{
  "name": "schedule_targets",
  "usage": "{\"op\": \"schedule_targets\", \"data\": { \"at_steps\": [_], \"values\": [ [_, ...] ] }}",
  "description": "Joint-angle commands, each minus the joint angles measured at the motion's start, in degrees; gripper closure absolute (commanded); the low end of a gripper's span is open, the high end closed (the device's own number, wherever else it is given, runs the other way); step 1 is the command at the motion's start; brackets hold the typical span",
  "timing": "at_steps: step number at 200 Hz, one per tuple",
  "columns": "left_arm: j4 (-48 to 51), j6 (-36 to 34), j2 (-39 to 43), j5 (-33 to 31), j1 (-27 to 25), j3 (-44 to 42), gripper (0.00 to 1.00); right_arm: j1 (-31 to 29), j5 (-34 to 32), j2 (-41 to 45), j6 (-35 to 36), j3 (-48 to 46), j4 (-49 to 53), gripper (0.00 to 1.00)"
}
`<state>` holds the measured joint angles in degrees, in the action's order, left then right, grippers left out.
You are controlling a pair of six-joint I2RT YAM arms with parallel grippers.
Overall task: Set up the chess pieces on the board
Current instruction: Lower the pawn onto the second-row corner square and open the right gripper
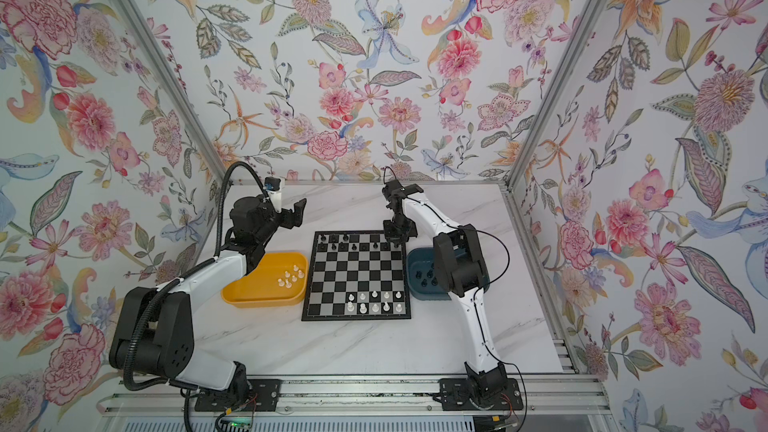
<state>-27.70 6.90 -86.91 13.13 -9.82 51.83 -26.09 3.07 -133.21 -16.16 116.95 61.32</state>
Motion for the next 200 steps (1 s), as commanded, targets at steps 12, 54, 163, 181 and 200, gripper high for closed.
{"op": "schedule_targets", "data": {
  "at_steps": [12,54,163,181,200],
  "values": [
    [-0.25,0.49,-0.60,0.50,-0.15,0.11,0.11,-0.41,0.38,-2.32,0.34,-0.49,1.35,0.83],
    [-0.20,0.49,-0.62,0.56,-0.04,0.02,0.11,-0.46,0.25,-2.16,0.18,-0.47,1.35,0.76],
    [0.26,0.66,0.50,1.64,-0.15,0.28,0.11,0.16,0.84,2.84,0.01,1.13,1.36,0.65],
    [0.67,0.66,1.17,1.73,-0.09,0.29,0.11,0.38,0.01,4.83,0.19,1.52,1.39,0.64],
    [1.50,0.75,2.35,1.73,-0.11,0.37,0.11,0.84,-1.06,6.88,0.43,1.38,1.30,0.63]
  ]
}}
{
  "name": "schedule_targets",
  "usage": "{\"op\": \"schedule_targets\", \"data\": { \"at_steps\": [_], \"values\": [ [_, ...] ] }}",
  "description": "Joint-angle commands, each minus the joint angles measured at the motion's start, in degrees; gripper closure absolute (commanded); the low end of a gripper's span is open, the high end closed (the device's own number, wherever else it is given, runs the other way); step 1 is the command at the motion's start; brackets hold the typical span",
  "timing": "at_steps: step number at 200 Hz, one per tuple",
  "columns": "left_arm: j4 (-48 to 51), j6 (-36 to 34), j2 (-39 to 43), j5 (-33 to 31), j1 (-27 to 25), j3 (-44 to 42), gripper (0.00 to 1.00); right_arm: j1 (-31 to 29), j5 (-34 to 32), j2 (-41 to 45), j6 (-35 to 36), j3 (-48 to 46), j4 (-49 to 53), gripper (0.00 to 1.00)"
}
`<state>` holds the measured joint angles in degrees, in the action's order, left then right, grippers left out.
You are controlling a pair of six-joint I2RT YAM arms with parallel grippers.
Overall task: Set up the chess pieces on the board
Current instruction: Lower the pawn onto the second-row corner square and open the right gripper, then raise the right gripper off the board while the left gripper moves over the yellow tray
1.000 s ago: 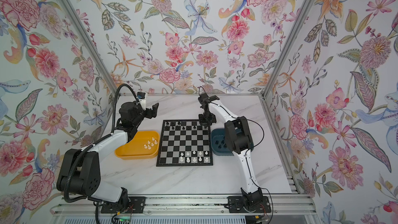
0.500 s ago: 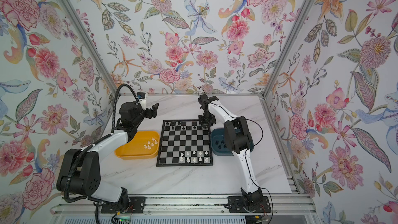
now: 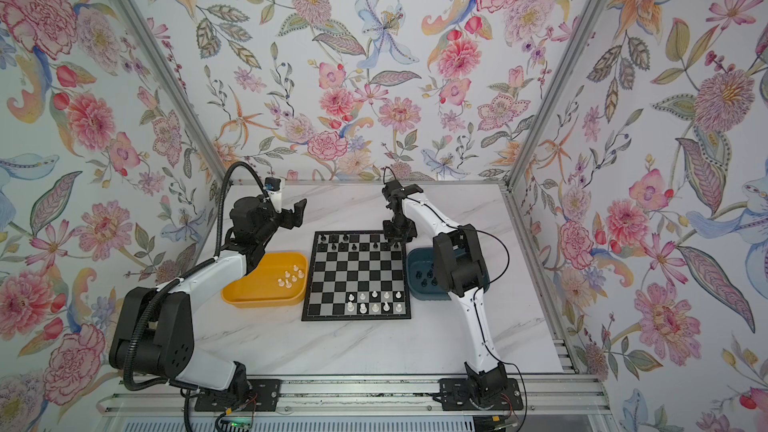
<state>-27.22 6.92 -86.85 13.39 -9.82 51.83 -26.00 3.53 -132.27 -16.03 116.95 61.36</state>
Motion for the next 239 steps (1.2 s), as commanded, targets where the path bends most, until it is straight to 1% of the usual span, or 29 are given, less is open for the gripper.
{"op": "schedule_targets", "data": {
  "at_steps": [1,35,52,73,104,129,143,161,179,208,239],
  "values": [
    [1.11,0.77,2.33,1.47,-0.11,0.37,0.11,0.81,-1.62,6.14,0.39,1.36,1.29,0.63],
    [6.36,1.55,5.18,0.82,-0.19,2.20,0.13,1.48,-4.10,10.06,1.72,0.66,0.92,0.61],
    [10.94,1.87,6.70,0.07,-0.39,4.12,0.13,1.90,-5.50,11.94,2.56,-0.06,-0.34,0.60],
    [17.95,1.94,8.43,-1.53,-1.11,6.98,0.13,2.77,-5.27,14.83,2.66,-2.54,-3.68,0.59],
    [28.22,4.02,9.69,-7.56,-1.85,11.97,0.14,3.45,-4.20,19.33,2.80,-6.87,-10.03,0.59],
    [38.95,7.96,9.04,-12.29,-1.92,18.87,0.17,4.35,-3.10,24.00,2.29,-12.09,-17.43,0.59],
    [43.95,9.00,8.77,-12.61,-2.08,21.80,0.17,5.30,-1.77,26.36,1.78,-14.97,-21.03,0.58],
    [48.65,9.84,8.56,-12.94,-2.29,23.51,0.18,6.39,-0.32,29.03,1.29,-18.98,-25.47,0.57],
    [54.27,10.22,7.72,-14.81,-2.76,25.30,0.19,7.63,1.12,30.67,0.67,-22.25,-28.37,0.57],
    [63.20,11.11,5.19,-17.73,-3.70,29.64,0.23,9.11,3.52,30.89,-0.11,-24.75,-30.65,0.57],
    [66.75,11.87,4.15,-18.29,-5.45,30.20,0.23,9.75,4.70,29.97,-0.14,-25.32,-31.77,0.58]
  ]
}}
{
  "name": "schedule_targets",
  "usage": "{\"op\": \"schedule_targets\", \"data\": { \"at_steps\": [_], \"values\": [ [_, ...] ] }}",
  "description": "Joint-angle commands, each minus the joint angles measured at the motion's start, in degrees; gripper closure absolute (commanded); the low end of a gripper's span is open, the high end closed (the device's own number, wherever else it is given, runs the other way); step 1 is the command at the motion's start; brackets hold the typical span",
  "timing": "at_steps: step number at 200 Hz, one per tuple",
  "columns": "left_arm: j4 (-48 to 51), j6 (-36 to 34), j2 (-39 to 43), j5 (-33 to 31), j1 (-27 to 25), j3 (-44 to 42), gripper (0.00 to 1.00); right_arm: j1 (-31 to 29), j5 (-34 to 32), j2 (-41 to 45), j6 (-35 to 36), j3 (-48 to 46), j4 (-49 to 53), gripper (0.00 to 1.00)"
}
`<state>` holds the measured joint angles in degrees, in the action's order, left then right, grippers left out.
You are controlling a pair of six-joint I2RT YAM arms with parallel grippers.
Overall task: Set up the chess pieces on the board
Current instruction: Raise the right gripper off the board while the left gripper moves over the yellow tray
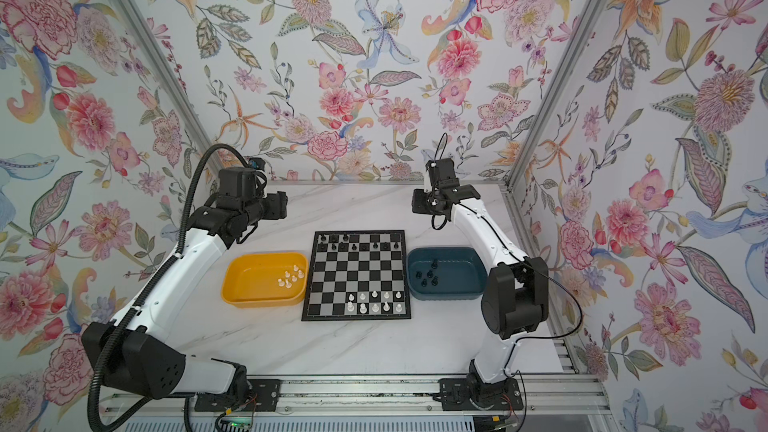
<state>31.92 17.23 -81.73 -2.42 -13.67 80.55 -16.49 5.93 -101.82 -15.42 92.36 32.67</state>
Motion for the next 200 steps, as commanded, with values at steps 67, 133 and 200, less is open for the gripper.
{"op": "schedule_targets", "data": {
  "at_steps": [67,133,200],
  "values": [
    [11.91,3.01,-2.27,2.35,-1.87,-4.71,0.35,0.89,2.83,-0.68,-1.68,-3.05,-4.17,0.60],
    [12.78,1.65,-0.10,9.04,-3.09,-12.09,0.42,0.66,3.96,-1.35,-2.53,-3.49,-4.19,0.62],
    [8.14,1.73,-1.03,13.80,-3.13,-18.39,0.51,0.08,3.49,-1.25,-3.01,-4.18,-4.12,0.63]
  ]
}}
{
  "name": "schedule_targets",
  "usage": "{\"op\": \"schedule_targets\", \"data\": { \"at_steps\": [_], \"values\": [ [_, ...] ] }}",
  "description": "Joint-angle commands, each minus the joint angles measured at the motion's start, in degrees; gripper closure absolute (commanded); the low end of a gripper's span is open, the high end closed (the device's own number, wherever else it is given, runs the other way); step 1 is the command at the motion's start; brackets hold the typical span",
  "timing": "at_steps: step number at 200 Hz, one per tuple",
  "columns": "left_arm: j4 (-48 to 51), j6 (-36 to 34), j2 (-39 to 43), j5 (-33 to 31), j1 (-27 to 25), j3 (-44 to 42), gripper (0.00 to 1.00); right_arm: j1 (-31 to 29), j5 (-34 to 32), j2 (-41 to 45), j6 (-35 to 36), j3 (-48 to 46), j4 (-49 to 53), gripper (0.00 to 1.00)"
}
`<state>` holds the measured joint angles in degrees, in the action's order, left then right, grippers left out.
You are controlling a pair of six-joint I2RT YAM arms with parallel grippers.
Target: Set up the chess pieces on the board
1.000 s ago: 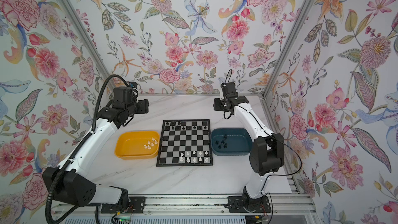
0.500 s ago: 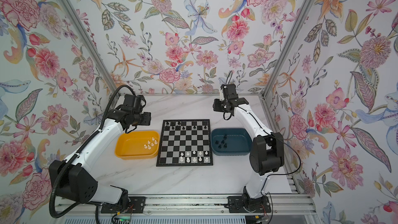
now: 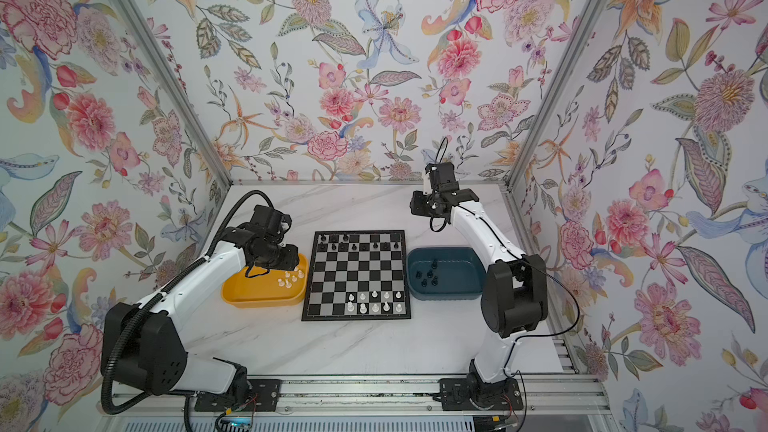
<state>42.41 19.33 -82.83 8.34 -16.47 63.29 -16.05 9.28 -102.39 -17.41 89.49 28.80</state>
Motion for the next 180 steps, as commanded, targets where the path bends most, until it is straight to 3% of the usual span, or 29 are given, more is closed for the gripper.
{"op": "schedule_targets", "data": {
  "at_steps": [1,180],
  "values": [
    [-2.39,-0.36,0.05,3.11,-0.37,-1.18,0.51,-0.35,0.13,-0.66,-0.98,-1.33,-0.35,0.63],
    [-6.03,0.63,-5.98,0.43,-0.67,-3.74,0.70,-0.72,0.36,-1.19,-1.84,-3.36,-0.76,0.64]
  ]
}}
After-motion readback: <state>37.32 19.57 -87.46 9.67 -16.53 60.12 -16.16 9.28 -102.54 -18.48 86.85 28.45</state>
